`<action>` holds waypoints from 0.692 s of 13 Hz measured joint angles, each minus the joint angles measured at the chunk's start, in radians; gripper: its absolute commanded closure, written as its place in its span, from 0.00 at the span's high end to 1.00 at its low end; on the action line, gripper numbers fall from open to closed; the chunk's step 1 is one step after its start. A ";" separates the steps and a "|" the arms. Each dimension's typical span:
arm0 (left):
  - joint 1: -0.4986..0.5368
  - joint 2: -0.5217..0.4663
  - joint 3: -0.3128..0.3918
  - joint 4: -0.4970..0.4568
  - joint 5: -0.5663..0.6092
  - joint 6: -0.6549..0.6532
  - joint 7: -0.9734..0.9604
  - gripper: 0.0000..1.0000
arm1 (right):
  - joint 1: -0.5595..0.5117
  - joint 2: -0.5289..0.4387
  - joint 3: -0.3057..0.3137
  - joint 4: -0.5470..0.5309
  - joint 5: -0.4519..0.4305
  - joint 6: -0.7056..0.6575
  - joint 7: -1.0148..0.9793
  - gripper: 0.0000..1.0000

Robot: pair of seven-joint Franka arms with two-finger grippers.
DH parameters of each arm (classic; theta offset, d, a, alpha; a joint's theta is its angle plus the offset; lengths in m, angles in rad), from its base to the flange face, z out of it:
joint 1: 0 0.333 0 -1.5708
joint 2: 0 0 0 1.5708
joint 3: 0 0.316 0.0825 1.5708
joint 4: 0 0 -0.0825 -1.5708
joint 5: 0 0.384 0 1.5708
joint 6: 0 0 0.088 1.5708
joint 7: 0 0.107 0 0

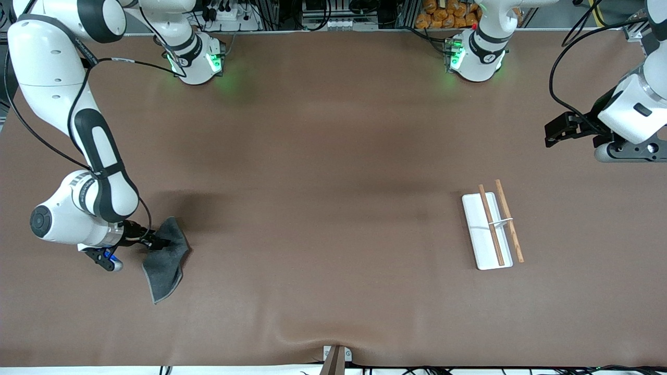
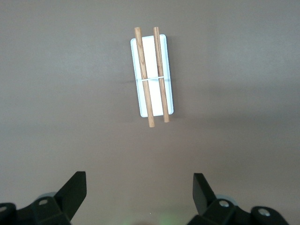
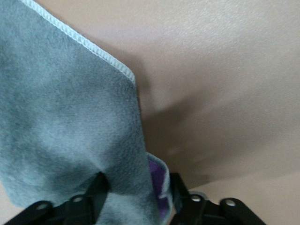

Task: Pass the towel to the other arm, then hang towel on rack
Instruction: 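Close the right gripper on the grey towel's corner, then lift the towel with the right gripper toward the table's middle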

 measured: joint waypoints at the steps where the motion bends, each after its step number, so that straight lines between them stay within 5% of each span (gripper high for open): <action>1: 0.000 0.000 0.000 -0.001 0.000 0.000 0.000 1.00 | 0.000 0.000 0.000 0.001 0.015 0.000 -0.003 0.00; 9: 0.000 0.001 0.000 -0.003 0.000 0.000 0.000 1.00 | 0.005 -0.037 0.007 0.044 0.036 -0.042 -0.005 0.00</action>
